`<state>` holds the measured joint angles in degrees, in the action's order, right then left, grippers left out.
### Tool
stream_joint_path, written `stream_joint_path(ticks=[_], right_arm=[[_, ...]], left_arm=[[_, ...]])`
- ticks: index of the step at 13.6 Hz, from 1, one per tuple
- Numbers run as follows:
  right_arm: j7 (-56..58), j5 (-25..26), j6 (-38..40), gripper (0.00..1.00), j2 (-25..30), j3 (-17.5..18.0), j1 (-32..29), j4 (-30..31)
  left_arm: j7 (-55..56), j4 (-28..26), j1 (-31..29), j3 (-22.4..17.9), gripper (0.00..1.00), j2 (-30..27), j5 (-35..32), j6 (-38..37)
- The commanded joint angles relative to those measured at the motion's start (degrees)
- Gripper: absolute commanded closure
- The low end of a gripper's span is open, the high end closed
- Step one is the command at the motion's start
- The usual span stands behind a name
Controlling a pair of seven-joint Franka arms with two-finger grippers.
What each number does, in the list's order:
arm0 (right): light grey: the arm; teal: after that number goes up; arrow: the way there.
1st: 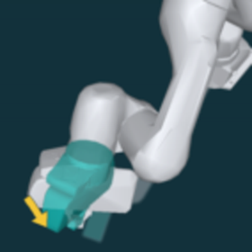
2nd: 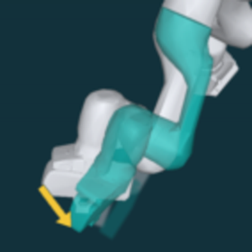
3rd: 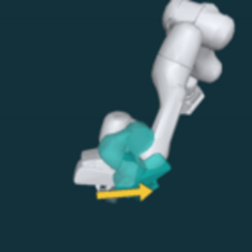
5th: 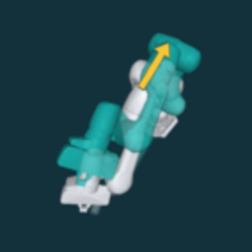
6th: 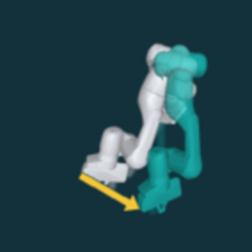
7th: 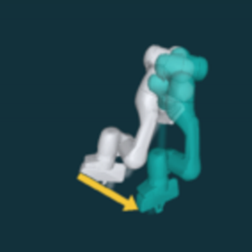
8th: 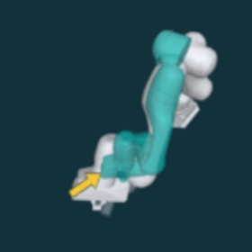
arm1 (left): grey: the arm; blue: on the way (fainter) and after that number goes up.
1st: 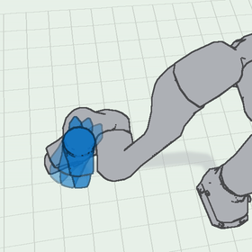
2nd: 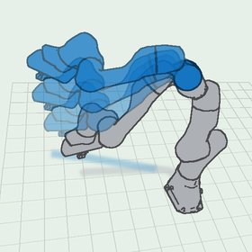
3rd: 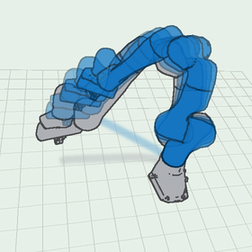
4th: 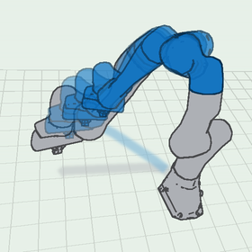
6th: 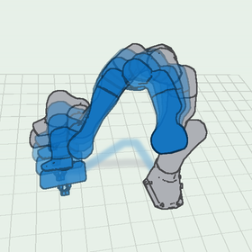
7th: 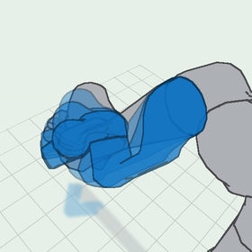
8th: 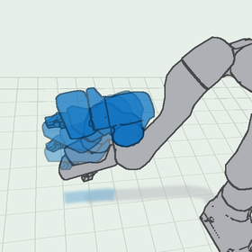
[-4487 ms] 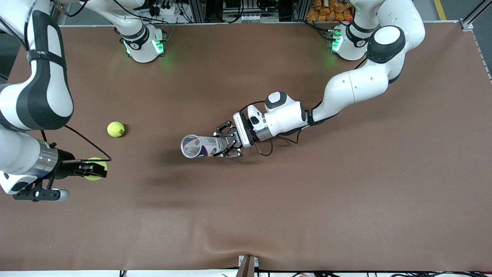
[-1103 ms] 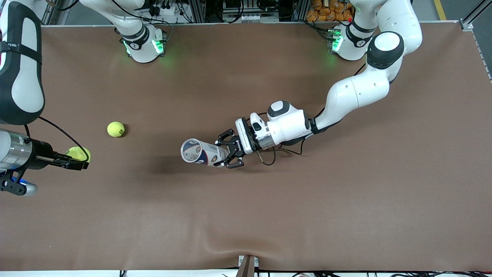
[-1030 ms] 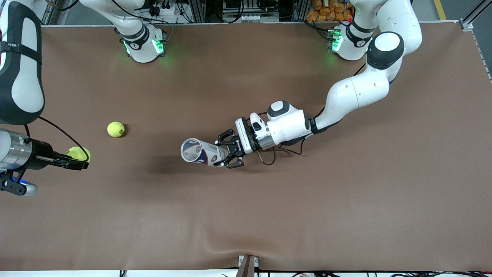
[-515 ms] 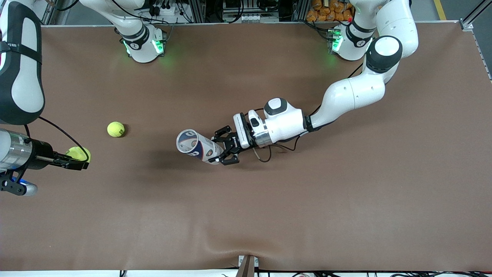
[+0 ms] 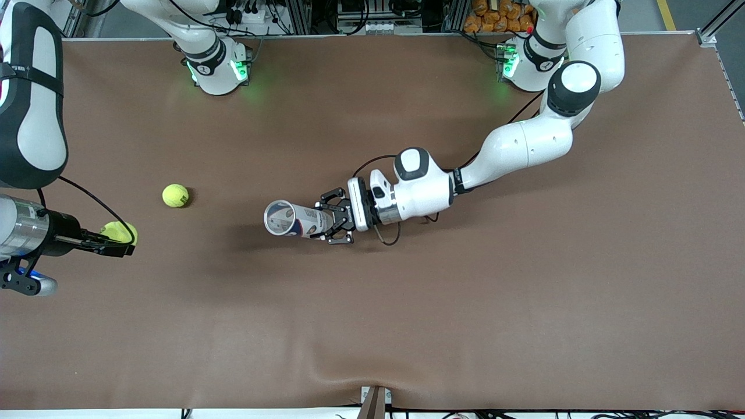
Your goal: Insert tennis ball vertically with right arm
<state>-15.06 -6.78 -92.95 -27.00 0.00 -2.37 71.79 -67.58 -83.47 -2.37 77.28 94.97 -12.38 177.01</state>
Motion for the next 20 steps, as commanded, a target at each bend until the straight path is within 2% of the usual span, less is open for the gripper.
stream_joint_path(ticks=[1, 4, 7, 10, 13, 17, 20], right_arm=[[-0.7, -1.0, 0.6, 1.0, 1.2, 0.2, -0.4, 1.1], [-0.7, -1.0, 0.6, 1.0, 1.2, 0.2, -0.4, 1.2], [-0.7, -1.1, 0.9, 1.0, 1.2, 0.2, -0.4, 1.2], [-1.0, -1.1, 1.1, 1.0, 1.2, 0.2, 0.3, 1.2], [-2.2, -1.1, 1.0, 1.0, 1.2, 0.3, 0.4, 1.2], [-3.4, -1.7, 1.0, 1.0, 1.2, 0.3, 1.0, 1.2], [-7.3, -3.6, 0.8, 1.0, 1.1, 0.3, 2.6, 1.2]], left_arm=[[-6.3, 2.2, -0.3, 6.5, 0.34, 8.6, 6.1, -5.3], [-12.8, 4.7, -0.1, 6.4, 0.33, 8.3, 17.9, -14.3], [-29.3, 9.8, 1.0, 4.8, 0.32, 7.8, 35.3, -26.0], [-35.7, 11.5, 1.2, 4.1, 0.31, 7.1, 36.4, -27.7], [-46.7, 14.8, 1.7, 0.8, 0.3, 6.1, 36.6, -27.3], [-54.7, 14.4, 1.1, -0.6, 0.27, 5.8, 36.5, -21.0], [-58.9, 14.7, 3.4, -0.4, 0.28, 5.8, 36.2, -18.6]])
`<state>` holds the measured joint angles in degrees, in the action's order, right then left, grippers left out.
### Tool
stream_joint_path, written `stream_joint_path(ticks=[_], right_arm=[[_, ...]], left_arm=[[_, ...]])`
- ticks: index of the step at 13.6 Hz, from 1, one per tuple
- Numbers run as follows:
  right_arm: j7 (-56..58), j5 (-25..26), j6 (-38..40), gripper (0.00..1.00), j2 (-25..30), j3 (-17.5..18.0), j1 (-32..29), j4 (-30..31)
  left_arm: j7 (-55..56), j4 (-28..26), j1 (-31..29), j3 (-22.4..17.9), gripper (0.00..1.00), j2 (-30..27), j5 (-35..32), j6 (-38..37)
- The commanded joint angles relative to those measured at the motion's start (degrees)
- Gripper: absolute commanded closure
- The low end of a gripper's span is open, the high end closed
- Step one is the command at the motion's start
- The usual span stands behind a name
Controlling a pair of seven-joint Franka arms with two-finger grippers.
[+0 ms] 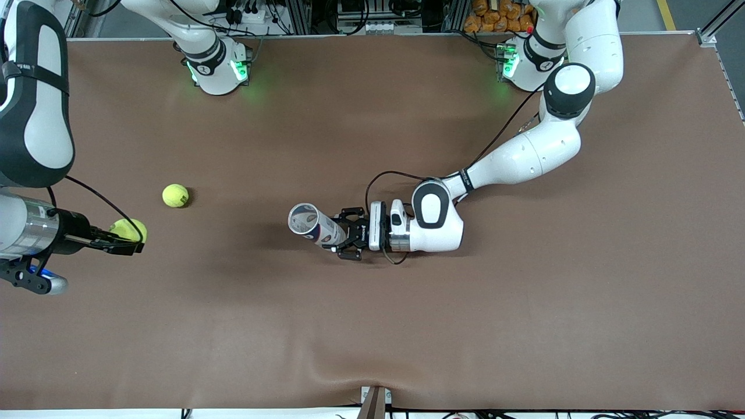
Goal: Insert tennis ball vertically with right arm
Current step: 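Carry the ball with the right gripper to the tube opening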
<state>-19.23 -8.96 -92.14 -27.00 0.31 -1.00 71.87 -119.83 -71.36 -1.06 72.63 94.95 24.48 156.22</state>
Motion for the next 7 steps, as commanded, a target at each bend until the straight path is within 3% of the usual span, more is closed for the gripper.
stream_joint_path(ticks=[1, 4, 7], right_arm=[[-4.4, -1.6, -0.1, 1.0, 1.0, 0.0, 2.1, 1.2], [-12.3, -4.3, -0.6, 1.0, 0.5, 0.0, 5.6, 1.1], [-18.6, -4.3, 0.0, 1.0, 0.3, 0.0, 8.5, 1.2]], left_arm=[[-9.4, 2.9, 2.6, 4.3, 0.3, 5.8, 0.3, 2.2], [-14.4, 3.0, 2.6, 4.3, 0.3, 5.9, 6.4, -3.5], [-22.9, 3.0, 3.2, 3.5, 0.29, 6.3, 18.5, -9.7]])
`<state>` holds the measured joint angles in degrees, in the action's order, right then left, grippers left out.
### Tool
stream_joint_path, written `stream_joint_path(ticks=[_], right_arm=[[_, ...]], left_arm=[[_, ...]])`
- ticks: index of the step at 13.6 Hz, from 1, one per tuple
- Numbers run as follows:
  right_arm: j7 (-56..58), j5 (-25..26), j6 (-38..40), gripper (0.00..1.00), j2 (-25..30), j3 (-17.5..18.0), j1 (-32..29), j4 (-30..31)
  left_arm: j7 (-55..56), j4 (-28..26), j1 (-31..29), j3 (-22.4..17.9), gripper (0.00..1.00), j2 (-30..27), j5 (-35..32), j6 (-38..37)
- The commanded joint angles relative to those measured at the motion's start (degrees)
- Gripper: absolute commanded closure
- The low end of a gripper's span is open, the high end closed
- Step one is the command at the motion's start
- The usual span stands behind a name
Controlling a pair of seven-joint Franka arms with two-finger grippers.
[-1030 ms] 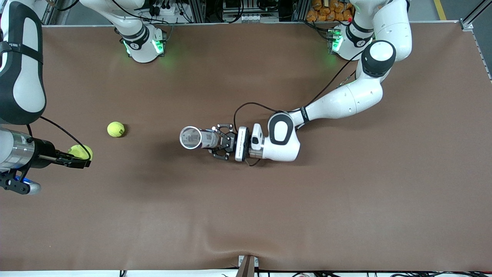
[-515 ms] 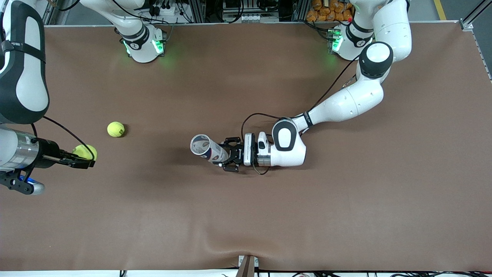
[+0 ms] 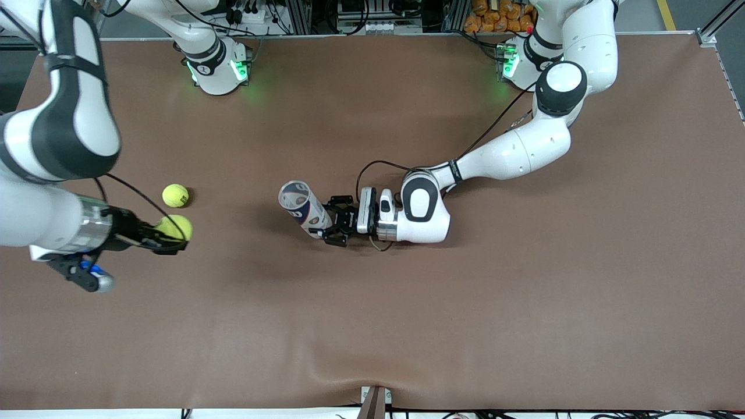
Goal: Insert tennis ball vertically with right arm
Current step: 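Carry the ball with the right gripper to the tube opening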
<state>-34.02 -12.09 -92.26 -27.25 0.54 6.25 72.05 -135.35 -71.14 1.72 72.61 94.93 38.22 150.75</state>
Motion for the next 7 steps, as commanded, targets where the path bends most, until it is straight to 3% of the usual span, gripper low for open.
stream_joint_path(ticks=[1, 7], right_arm=[[-5.6, -1.2, 0.4, 1.0, 0.4, -0.2, 1.9, 1.1], [-16.4, -1.3, 1.5, 1.0, 0.4, -0.2, 6.9, 2.0]], left_arm=[[-8.6, 2.8, 0.7, 2.2, 0.29, 6.2, 7.1, -5.4], [-12.3, 4.8, 2.8, -3.2, 0.3, 6.2, 16.3, -13.3]])
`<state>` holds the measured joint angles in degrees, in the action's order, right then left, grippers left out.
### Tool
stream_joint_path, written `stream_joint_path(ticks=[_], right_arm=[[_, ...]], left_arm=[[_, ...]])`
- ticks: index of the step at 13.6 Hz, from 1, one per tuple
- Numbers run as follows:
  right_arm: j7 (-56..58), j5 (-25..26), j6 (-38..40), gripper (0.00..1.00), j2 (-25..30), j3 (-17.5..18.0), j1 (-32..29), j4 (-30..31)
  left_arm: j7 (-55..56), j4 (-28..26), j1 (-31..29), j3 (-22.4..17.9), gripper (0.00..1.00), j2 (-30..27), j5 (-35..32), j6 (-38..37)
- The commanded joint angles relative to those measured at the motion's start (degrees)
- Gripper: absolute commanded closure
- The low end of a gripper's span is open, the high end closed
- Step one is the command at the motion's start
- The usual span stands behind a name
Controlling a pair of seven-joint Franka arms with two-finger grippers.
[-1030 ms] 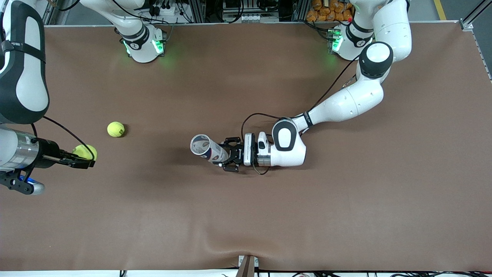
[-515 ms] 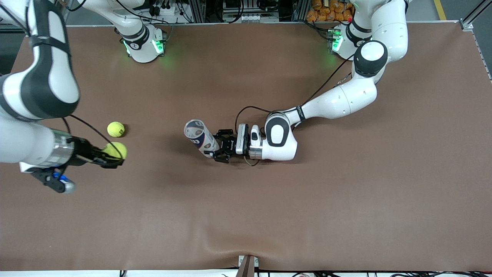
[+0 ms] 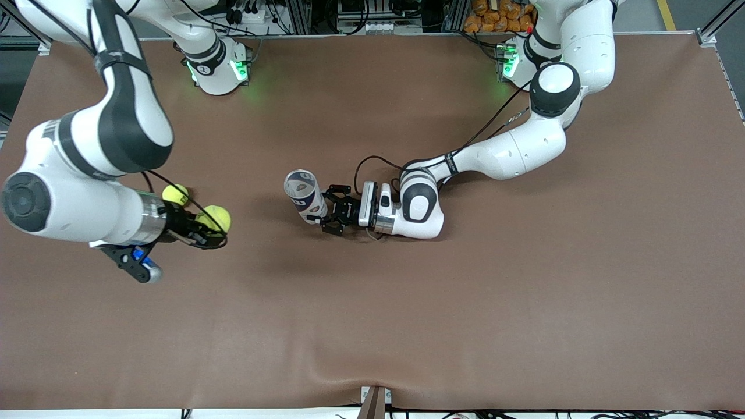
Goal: Insert tennis ball vertically with right arm
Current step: 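Carry the ball with the right gripper to the tube opening, then push the ball into the tube and open the right gripper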
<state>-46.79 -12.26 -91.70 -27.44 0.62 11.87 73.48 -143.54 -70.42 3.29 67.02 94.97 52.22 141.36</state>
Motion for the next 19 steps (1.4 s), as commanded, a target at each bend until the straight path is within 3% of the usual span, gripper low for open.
stream_joint_path(ticks=[1, 4, 8, 16, 19], right_arm=[[-5.1, -1.1, 2.0, 1.0, 0.5, -0.3, 1.7, 0.7], [-9.9, -7.0, 4.6, 1.0, 0.8, -0.3, 2.1, 3.4], [-14.8, -8.1, 7.6, 1.0, 1.2, -0.2, 4.9, 4.9], [-19.1, -12.0, 0.5, 1.0, 0.8, -0.3, 9.7, 9.5], [-19.2, -12.1, -2.0, 1.0, 0.5, -0.3, 11.2, 10.4]], left_arm=[[-4.2, 4.3, 1.3, 2.2, 0.29, 6.2, 2.4, -3.9], [-5.2, 5.0, 1.6, 1.8, 0.28, 5.8, 2.5, -2.4], [-5.3, 5.1, 2.1, 1.6, 0.27, 5.8, 2.5, 3.8], [-4.6, 5.0, 2.4, 1.3, 0.27, 4.7, 2.7, 5.0], [-4.6, 4.4, 2.8, -6.4, 0.27, -1.8, 11.5, 3.7]])
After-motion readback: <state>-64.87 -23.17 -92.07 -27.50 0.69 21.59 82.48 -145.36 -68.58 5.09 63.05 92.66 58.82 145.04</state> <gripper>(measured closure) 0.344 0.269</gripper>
